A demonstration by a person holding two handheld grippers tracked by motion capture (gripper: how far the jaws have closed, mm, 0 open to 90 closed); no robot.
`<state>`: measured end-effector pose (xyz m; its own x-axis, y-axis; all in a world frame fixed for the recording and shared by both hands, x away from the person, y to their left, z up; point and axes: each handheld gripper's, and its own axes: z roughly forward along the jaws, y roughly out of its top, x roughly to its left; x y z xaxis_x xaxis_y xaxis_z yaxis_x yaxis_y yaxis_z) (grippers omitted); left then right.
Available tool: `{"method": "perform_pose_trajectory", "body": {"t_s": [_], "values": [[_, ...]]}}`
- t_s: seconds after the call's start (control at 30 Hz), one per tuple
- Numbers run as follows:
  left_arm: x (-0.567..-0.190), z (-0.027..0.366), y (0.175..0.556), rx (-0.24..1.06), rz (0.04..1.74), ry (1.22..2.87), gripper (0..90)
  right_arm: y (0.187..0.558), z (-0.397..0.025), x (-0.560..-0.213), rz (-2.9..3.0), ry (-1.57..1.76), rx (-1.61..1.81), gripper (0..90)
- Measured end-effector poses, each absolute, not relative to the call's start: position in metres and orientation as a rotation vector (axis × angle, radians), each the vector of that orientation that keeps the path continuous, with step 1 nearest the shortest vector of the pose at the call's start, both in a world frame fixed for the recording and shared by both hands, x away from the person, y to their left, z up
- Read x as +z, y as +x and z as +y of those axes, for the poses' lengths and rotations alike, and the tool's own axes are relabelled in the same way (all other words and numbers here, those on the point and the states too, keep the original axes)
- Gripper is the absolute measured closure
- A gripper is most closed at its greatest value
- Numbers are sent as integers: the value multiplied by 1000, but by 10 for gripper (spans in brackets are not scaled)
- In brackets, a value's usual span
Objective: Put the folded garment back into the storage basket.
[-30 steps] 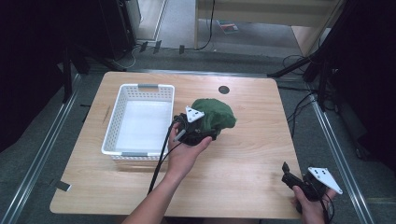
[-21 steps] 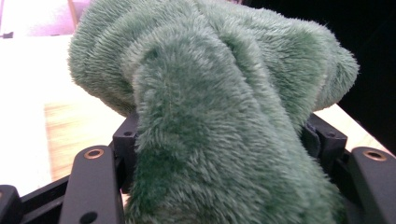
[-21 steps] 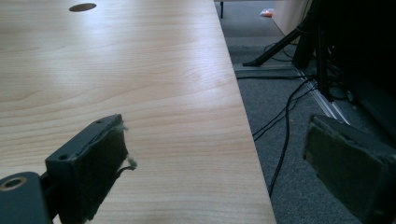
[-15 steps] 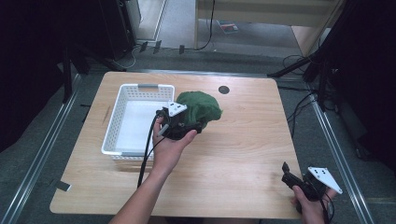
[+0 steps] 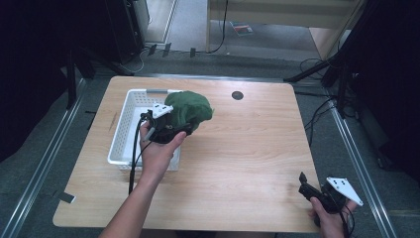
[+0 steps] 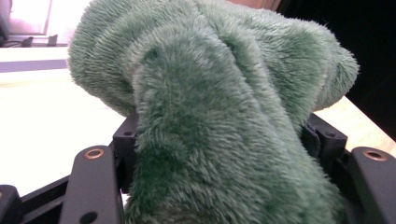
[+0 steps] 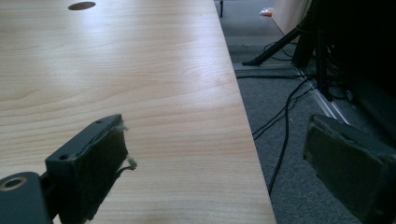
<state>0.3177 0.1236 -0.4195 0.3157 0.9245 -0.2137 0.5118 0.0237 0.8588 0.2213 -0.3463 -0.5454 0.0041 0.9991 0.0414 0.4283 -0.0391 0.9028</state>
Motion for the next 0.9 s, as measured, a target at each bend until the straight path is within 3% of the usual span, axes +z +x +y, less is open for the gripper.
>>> {"method": "perform_pose_trajectory", "body": {"t_s": [0.4,0.9], "values": [[-427,172,320,588,1408,1535,339,221,-346,-545,1517,1553,998,64],[-455,211,339,679,1502,1539,331,221,-346,-545,1516,1557,995,64]]}}
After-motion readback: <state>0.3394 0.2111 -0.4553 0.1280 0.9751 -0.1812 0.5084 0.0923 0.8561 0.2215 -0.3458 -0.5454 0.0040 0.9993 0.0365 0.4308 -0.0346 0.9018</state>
